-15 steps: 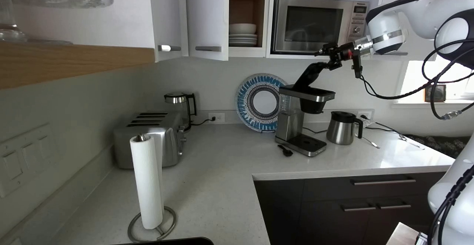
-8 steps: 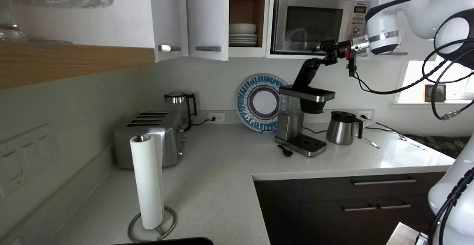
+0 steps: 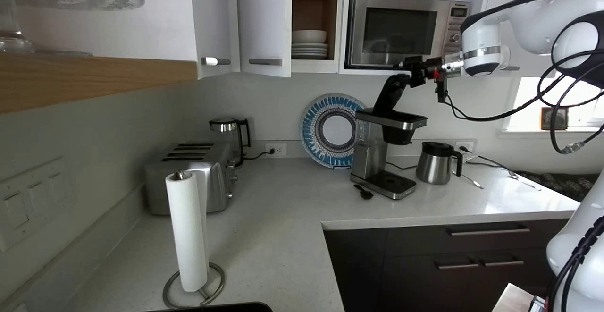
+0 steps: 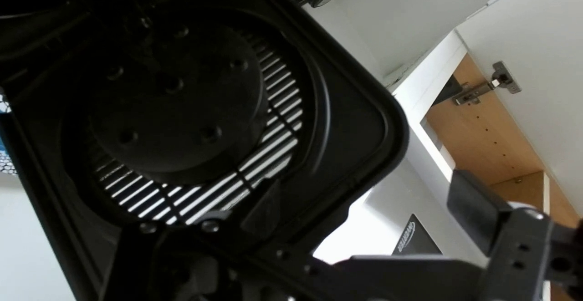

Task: Open the coffee making machine lid

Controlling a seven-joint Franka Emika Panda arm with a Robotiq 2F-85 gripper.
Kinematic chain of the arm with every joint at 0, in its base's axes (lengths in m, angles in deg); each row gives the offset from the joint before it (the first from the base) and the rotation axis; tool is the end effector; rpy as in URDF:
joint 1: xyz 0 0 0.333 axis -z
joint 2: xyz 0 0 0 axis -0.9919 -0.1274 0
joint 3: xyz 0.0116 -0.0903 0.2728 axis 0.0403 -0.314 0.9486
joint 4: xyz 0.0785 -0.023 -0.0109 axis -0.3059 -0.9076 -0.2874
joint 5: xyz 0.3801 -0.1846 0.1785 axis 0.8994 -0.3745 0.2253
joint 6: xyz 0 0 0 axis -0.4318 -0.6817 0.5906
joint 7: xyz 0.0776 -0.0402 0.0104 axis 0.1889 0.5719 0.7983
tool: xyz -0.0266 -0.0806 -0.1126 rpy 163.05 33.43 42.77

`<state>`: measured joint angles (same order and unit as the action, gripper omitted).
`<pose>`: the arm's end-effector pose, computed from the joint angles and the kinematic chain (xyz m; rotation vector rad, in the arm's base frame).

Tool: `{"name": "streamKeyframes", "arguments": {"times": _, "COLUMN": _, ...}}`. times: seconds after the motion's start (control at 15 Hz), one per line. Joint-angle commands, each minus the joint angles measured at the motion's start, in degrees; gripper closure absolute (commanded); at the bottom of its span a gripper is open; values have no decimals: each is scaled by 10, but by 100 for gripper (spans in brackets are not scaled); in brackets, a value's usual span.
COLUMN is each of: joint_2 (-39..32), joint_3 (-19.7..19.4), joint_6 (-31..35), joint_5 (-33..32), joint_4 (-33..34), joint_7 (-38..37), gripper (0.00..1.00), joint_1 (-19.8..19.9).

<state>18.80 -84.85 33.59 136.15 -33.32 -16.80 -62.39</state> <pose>0.5736 -0.3661 0.5723 -2.0341 0.1842 -1.4108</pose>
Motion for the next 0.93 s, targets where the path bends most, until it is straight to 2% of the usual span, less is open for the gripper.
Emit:
{"name": "streamKeyframes", "arguments": {"times": 0.0, "joint_2": 17, "joint_3": 4, "joint_6": 25, "joint_5": -22, "joint_4": -21, "joint_7": -6, "gripper": 0, "joint_1": -7}}
{"name": "streamKeyframes", "arguments": {"times": 0.47, "joint_2": 75, "joint_3": -1, "joint_6": 20, "joint_5": -173, "joint_4": -53, "joint_7": -133, "gripper": 0, "joint_1": 1}}
{"name": "streamKeyframes", "arguments": {"times": 0.87, "joint_2": 96, "joint_3": -11, "joint_6": -6, "joint_5": -255, "joint_4": -70, "joint_7": -222, "gripper": 0, "joint_1": -1}}
